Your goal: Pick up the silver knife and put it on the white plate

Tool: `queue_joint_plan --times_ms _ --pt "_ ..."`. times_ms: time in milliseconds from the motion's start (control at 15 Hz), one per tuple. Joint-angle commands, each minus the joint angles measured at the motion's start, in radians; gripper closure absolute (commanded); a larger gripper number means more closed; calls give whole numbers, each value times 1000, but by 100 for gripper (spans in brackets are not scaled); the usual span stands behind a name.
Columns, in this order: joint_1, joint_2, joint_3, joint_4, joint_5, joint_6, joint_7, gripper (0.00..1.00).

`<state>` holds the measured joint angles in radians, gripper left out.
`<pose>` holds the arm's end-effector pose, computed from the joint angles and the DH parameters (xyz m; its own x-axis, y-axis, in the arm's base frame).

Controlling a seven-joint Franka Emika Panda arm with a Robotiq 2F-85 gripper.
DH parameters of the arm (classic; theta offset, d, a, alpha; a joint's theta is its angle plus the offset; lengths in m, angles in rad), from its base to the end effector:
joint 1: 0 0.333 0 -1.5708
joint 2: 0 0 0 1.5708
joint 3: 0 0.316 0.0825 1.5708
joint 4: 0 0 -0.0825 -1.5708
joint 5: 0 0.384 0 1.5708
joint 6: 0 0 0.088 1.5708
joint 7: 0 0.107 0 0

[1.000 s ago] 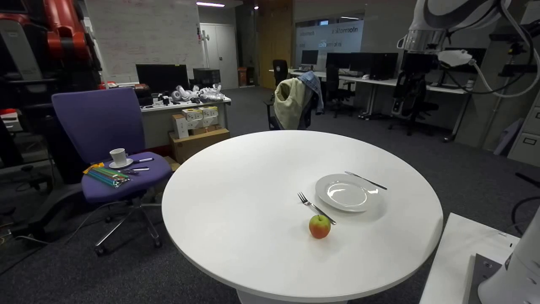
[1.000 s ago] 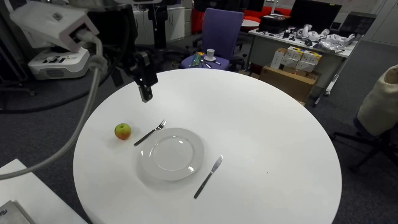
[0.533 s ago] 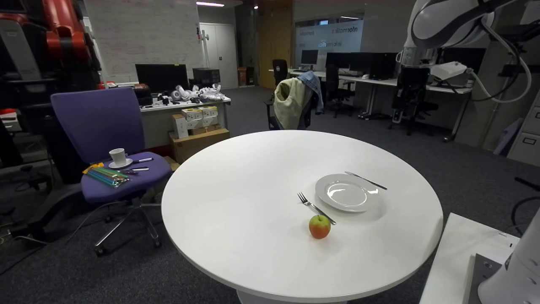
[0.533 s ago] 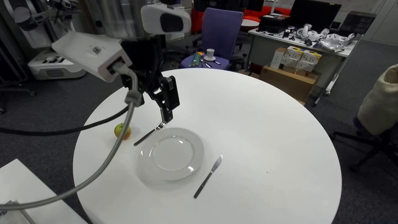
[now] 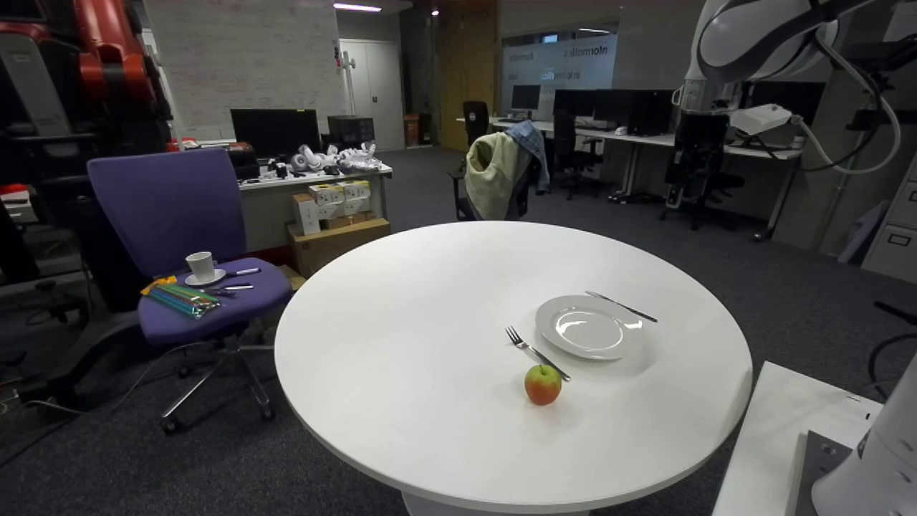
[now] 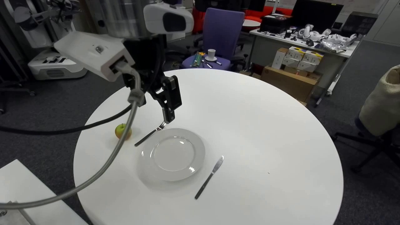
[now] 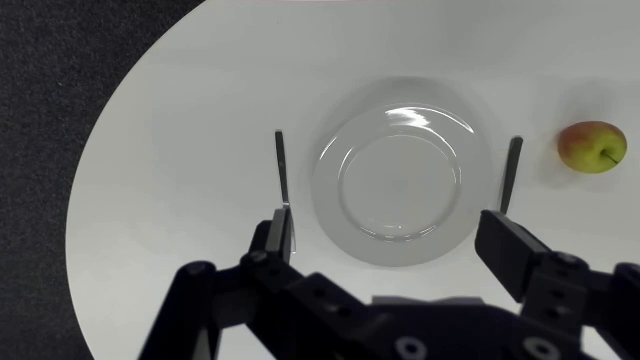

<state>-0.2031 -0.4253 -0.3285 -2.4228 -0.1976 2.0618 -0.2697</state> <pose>0.3600 -0.2300 0.4597 0.9886 -0.1468 0.0340 -0.1485 -0.9873 0.0560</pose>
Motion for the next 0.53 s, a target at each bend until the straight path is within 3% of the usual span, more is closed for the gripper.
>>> queue_joint_plan --times_ms 0,467 --pt "-14 37 17 10 4 26 11 0" --pt "-23 284 26 61 2 196 113 0"
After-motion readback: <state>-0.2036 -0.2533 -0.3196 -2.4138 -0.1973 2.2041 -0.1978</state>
